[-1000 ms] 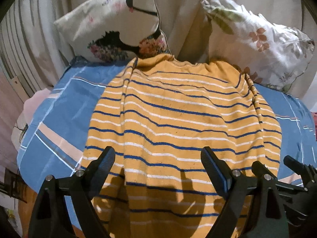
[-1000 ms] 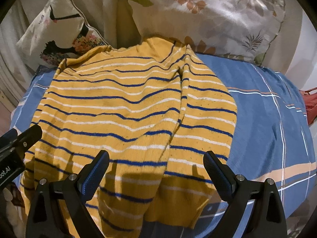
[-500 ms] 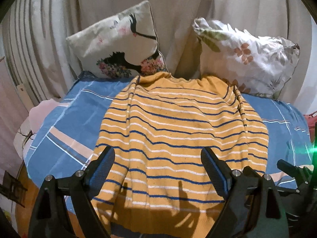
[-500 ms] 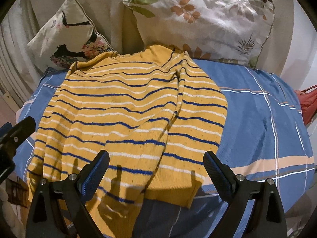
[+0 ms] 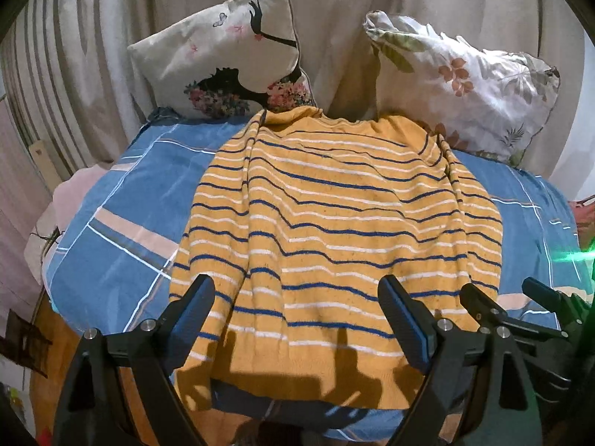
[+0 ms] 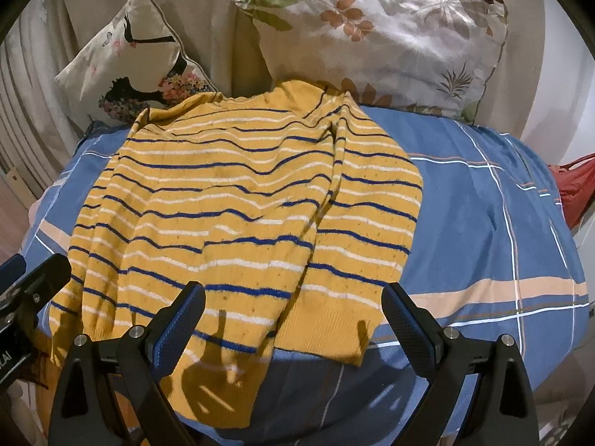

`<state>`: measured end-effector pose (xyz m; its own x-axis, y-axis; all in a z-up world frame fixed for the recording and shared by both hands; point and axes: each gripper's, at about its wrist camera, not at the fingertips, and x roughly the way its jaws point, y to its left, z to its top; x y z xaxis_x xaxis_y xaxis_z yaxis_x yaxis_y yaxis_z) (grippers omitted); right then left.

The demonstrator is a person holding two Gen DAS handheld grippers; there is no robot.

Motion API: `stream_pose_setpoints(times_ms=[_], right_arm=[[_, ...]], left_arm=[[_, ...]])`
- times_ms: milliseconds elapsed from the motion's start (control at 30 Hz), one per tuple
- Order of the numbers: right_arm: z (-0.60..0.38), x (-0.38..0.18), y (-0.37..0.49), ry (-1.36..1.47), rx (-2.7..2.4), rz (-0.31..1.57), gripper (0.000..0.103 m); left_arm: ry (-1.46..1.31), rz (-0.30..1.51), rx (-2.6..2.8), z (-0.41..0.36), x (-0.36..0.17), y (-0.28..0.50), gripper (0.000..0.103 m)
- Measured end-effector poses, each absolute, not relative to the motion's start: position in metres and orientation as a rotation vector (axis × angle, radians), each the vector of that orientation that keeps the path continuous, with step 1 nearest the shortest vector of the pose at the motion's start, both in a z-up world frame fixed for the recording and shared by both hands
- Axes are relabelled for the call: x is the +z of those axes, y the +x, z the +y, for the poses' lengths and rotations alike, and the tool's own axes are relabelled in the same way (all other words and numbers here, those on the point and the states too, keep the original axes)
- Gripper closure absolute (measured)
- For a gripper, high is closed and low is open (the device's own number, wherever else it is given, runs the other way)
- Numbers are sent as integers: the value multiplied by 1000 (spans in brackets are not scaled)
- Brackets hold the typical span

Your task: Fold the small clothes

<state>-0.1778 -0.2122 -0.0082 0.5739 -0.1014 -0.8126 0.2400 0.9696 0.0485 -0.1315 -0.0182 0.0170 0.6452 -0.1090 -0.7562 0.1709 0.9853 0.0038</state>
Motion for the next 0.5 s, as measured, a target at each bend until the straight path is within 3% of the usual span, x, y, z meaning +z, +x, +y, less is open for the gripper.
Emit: stream_pose_setpoints(times_ms=[500], right_arm=[[-184, -12, -118, 150, -290, 982, 5]], left_arm=[[101, 914, -282, 1, 9, -62, 14]])
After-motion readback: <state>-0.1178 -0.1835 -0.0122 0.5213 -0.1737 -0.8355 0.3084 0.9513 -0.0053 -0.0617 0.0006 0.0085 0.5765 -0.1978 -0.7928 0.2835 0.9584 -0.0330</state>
